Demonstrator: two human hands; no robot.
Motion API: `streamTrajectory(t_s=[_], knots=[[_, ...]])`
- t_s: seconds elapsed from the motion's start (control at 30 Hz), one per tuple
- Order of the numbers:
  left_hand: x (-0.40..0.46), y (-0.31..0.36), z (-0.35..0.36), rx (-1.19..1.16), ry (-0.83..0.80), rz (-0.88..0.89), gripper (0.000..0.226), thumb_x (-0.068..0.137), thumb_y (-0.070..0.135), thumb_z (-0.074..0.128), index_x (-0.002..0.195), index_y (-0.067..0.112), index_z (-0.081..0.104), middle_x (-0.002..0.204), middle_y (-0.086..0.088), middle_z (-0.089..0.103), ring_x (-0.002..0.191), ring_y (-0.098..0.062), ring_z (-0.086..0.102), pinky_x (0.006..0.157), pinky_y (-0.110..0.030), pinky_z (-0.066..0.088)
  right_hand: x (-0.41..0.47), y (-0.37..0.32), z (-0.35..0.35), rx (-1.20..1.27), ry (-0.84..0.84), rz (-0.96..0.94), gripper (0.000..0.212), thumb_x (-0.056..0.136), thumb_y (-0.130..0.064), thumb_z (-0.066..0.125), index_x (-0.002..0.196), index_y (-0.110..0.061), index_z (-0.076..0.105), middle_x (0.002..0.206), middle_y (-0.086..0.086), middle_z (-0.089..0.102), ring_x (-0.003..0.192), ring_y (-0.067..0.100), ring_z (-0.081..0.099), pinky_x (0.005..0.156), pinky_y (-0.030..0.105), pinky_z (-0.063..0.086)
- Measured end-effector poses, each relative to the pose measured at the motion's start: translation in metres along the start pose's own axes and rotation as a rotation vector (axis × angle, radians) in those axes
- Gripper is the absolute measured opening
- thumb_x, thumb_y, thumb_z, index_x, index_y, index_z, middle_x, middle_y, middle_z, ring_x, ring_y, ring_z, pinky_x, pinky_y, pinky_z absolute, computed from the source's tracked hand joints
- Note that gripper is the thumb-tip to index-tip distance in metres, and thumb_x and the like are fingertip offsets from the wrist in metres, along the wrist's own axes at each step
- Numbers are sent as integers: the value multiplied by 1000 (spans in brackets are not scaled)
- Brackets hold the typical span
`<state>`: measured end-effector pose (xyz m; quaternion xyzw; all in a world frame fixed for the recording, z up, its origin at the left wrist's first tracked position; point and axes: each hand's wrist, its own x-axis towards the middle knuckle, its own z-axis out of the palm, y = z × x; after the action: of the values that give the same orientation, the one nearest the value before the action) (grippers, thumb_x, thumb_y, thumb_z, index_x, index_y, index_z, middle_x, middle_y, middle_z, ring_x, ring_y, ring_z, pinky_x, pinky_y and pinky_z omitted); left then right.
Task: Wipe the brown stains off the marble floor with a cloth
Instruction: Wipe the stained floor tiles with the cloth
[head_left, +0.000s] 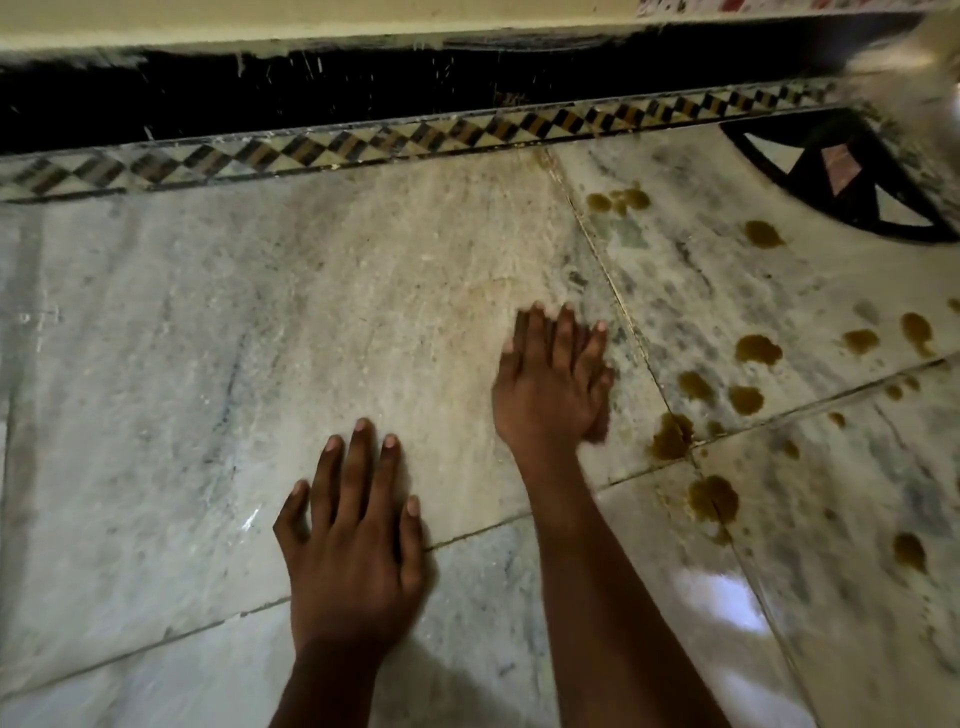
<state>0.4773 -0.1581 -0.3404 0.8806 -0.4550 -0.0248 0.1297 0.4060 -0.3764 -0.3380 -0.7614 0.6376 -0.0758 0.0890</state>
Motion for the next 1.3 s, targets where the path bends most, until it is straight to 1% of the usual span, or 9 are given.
streamTrajectory(t_s=[0.07, 0.3, 0.4, 0.53, 0.67, 0.8, 1.03, 1.17, 1.3], knots=[[-1, 1, 0, -5, 8, -5, 64, 103, 40, 43, 165, 24, 40, 178, 1, 23, 166, -22, 20, 124, -54, 23, 29, -32, 6, 71, -87, 36, 63, 110, -49, 25, 169, -32, 12, 179, -1, 1, 162, 39, -15, 129, 62, -3], [1, -1, 0, 32, -7, 10, 65, 104, 41, 41, 166, 24, 37, 179, 0, 22, 166, -22, 19, 124, -53, 24, -21, 5, -2, -37, -140, -632, 59, 111, -52, 23, 168, -39, 19, 178, -8, 13, 165, 28, 1, 130, 57, 9], [0, 1, -2, 26, -7, 3, 65, 104, 41, 40, 166, 24, 37, 179, 1, 21, 166, -22, 20, 124, -54, 24, -12, 41, -11, -67, -152, -474, 59, 110, -53, 17, 168, -41, 13, 178, -10, 7, 165, 28, -5, 131, 58, 4], [0, 2, -2, 16, -5, -10, 65, 102, 40, 44, 165, 24, 39, 179, 1, 22, 166, -20, 19, 125, -54, 22, 49, 7, -7, 14, -134, -135, 62, 111, -51, 20, 169, -34, 7, 179, -4, -2, 163, 36, -16, 129, 62, -3], [1, 3, -2, 35, -16, -12, 66, 102, 39, 43, 166, 23, 38, 179, 0, 22, 166, -21, 18, 124, -55, 23, 35, -20, 1, 38, -114, -404, 63, 109, -51, 16, 167, -29, 26, 177, -3, 18, 164, 36, 1, 129, 60, 10], [1, 4, -5, 44, -21, 4, 65, 103, 40, 38, 165, 22, 40, 179, -1, 23, 166, -24, 21, 123, -57, 24, -19, 22, -16, -2, -116, -618, 56, 112, -45, 28, 166, -31, 30, 175, -5, 25, 165, 28, 10, 130, 54, 15], [1, 2, -1, 31, -31, -1, 65, 103, 42, 37, 166, 24, 38, 179, 0, 21, 166, -23, 19, 123, -56, 22, 45, -9, 4, 3, -42, -363, 59, 110, -47, 24, 166, -29, 31, 176, -1, 24, 164, 35, 10, 128, 59, 15], [1, -1, -2, 33, -28, -4, 64, 104, 44, 34, 166, 25, 38, 179, 2, 21, 166, -22, 18, 123, -55, 25, 25, -38, 9, 9, -50, -516, 59, 110, -46, 24, 165, -27, 35, 174, 1, 30, 161, 37, 21, 129, 56, 16], [2, -1, -5, 30, -58, -2, 64, 105, 44, 34, 167, 25, 36, 180, 3, 18, 167, -21, 16, 124, -54, 26, -40, 21, -10, -38, -91, -673, 53, 112, -42, 32, 165, -36, 31, 175, -7, 26, 163, 25, 19, 130, 50, 18]])
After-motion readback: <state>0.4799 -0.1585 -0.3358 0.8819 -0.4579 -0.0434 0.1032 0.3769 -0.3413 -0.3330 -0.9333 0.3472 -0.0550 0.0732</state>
